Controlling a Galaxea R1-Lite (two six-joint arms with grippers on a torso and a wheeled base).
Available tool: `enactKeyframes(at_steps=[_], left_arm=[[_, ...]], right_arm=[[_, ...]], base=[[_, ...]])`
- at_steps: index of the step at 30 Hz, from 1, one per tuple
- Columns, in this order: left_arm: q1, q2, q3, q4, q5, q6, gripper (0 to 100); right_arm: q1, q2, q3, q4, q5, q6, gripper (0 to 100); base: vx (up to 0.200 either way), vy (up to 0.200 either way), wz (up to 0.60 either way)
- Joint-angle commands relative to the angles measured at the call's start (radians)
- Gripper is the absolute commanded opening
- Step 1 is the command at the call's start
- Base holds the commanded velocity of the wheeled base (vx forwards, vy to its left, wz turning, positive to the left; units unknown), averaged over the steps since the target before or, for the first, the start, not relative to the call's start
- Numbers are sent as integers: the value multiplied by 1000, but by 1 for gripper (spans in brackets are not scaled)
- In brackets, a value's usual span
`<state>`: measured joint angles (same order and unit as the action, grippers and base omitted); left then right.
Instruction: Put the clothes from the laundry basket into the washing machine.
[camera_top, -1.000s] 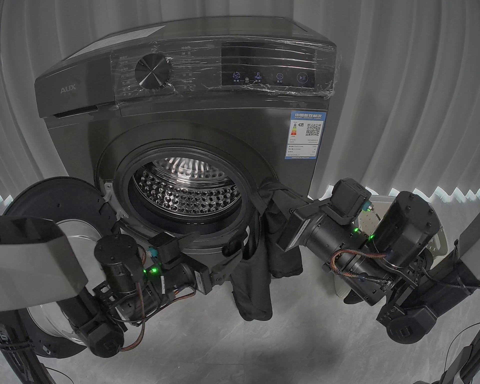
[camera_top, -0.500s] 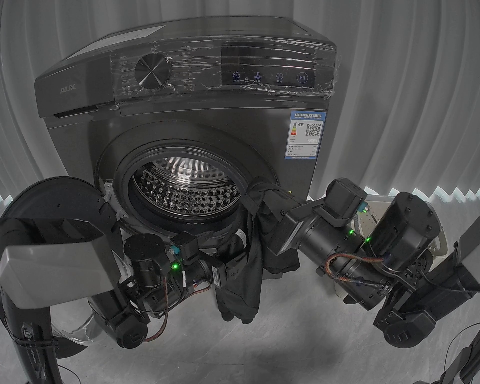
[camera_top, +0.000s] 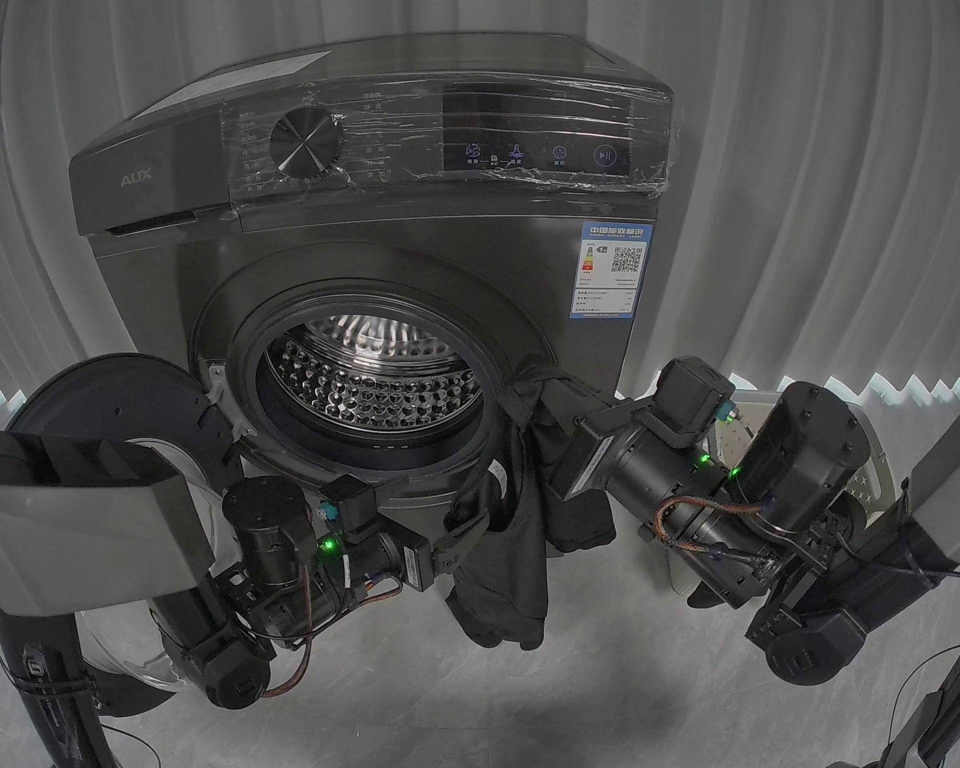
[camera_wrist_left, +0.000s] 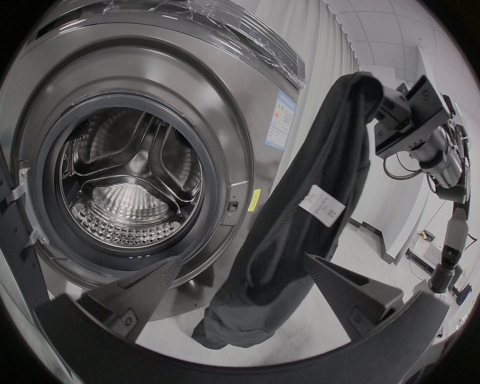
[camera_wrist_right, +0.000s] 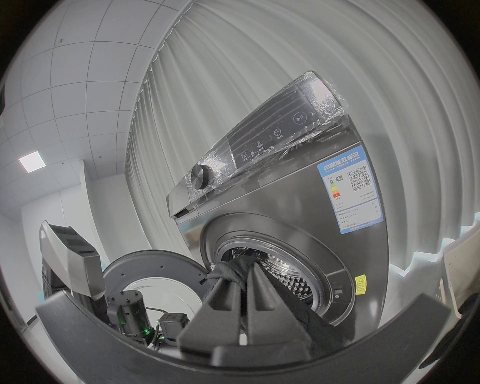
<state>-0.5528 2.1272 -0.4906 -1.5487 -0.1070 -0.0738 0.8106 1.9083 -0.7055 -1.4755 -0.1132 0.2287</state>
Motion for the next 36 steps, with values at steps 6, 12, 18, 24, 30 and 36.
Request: enactKeyframes(at_steps=[6, 12, 18, 24, 30, 36], left_arm=[[-45, 36, -9, -1, 3, -1, 100], [-52, 142, -143, 2, 165, -3, 100], [-58, 174, -177, 4, 199, -4, 100], [-75, 197, -200, 4, 199, -6, 100], [-76, 258, -275, 4, 202, -14, 100], [-67, 304, -361, 6, 216, -18, 0]], right_arm=[[-1, 32, -20, -2, 0, 0, 0], [10, 32, -34, 0, 0, 0, 0], [16, 34, -35, -2, -2, 0, 0], [16, 38, -48, 0, -2, 0, 0], [32, 44, -51, -2, -3, 1, 0], [38, 43, -51, -2, -3, 3, 0]], base=[[0, 0, 0], [0, 0, 0], [0, 0, 0], [0, 0, 0], [0, 0, 0], [0, 0, 0]])
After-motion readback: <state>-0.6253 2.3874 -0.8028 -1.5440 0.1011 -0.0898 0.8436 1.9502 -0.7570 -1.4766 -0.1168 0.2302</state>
